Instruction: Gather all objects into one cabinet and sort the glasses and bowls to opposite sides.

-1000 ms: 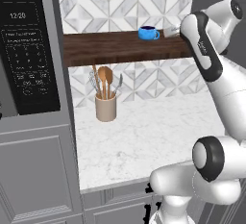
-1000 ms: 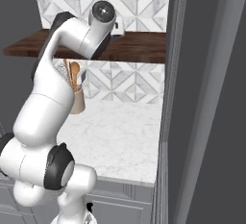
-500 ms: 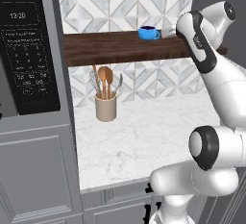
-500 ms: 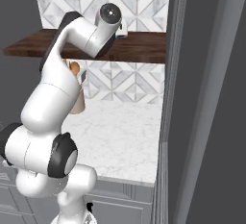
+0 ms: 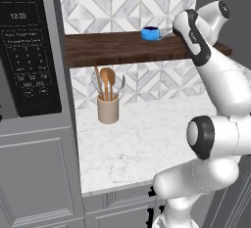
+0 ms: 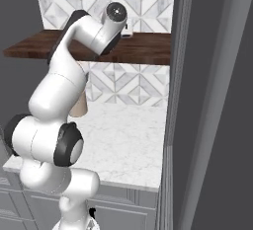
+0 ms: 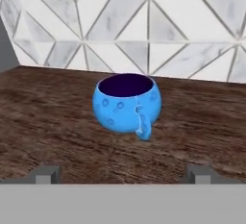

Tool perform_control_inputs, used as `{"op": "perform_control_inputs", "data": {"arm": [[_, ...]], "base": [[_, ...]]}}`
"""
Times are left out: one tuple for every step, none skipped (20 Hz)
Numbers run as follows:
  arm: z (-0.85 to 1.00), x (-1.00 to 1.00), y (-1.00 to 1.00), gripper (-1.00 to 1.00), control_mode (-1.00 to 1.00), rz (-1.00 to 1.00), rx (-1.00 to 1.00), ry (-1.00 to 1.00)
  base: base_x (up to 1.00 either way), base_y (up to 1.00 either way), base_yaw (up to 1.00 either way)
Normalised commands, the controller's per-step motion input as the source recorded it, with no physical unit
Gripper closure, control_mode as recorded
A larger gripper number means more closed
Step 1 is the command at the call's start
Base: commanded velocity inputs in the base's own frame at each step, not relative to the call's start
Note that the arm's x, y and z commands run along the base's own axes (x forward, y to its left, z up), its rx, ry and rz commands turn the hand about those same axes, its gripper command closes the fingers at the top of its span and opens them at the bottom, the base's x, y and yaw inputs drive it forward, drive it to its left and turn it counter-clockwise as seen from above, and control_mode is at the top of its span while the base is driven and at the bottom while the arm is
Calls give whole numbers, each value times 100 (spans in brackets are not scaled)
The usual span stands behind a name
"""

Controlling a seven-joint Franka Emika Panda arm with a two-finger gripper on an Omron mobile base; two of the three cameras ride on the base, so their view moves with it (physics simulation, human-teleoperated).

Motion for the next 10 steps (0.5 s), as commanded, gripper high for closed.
{"op": "perform_control_inputs", "data": {"arm": [[0, 38, 0, -100, -100, 0, 0, 7], [0, 41, 0, -100, -100, 0, 0, 9], [0, 41, 0, -100, -100, 0, 0, 9], [-4, 38, 0, -100, -100, 0, 0, 8], [-9, 36, 0, -100, -100, 0, 0, 7], [-6, 38, 0, -100, -100, 0, 0, 8], [-6, 37, 0, -100, -100, 0, 0, 7], [-8, 32, 0, -100, -100, 0, 0, 3], [-11, 26, 0, -100, -100, 0, 0, 0], [-16, 16, 0, -100, -100, 0, 0, 0]], "base": [[0, 0, 0], [0, 0, 0], [0, 0, 0], [0, 0, 0], [0, 0, 0], [0, 0, 0], [0, 0, 0], [0, 0, 0], [0, 0, 0], [0, 0, 0]]}}
